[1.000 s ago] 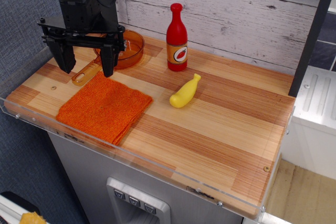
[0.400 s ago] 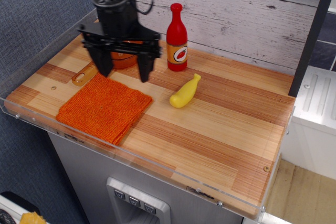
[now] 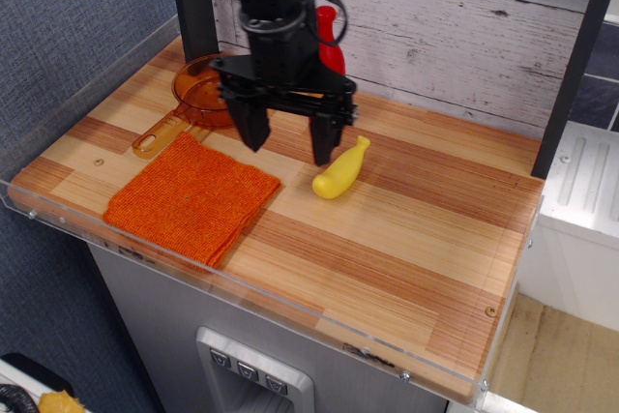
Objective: Pick up the yellow object and place it in the red pan
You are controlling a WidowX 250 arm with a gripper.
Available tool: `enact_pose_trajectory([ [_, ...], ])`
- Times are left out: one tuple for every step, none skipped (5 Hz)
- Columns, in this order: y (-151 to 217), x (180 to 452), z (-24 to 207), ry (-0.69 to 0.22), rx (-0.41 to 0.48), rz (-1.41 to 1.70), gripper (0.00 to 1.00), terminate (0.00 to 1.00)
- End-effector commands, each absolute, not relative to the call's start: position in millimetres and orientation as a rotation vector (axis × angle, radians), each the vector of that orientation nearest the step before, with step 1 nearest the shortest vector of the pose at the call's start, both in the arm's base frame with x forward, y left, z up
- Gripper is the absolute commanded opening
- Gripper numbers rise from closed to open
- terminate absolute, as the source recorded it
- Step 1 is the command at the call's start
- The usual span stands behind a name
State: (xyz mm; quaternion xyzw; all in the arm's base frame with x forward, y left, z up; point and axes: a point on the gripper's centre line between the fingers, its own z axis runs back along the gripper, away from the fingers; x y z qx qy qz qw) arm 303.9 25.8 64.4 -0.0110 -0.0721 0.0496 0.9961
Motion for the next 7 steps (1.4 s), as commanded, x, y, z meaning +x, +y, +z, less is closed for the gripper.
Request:
enact_pose_trajectory([
  [14.2,324.0,57.1,-0.171,0.027,0.032,1.00,0.00],
  [12.1,329.3,45.0,-0.154,0.010,0.006,1.00,0.00],
  [12.7,331.3,35.3,-0.129,0.047,0.001,1.00,0.00],
  [10.4,329.4,30.5,-0.124,0.068,-0.014,1.00,0.00],
  [11.0,328.5,32.7,-0.135,0.067,-0.011,1.00,0.00],
  [15.1,326.5,28.8,-0.121,0.077,0.009,0.00,0.00],
  [19.9,326.2,24.5,-0.112,0.073,0.023,0.00,0.00],
])
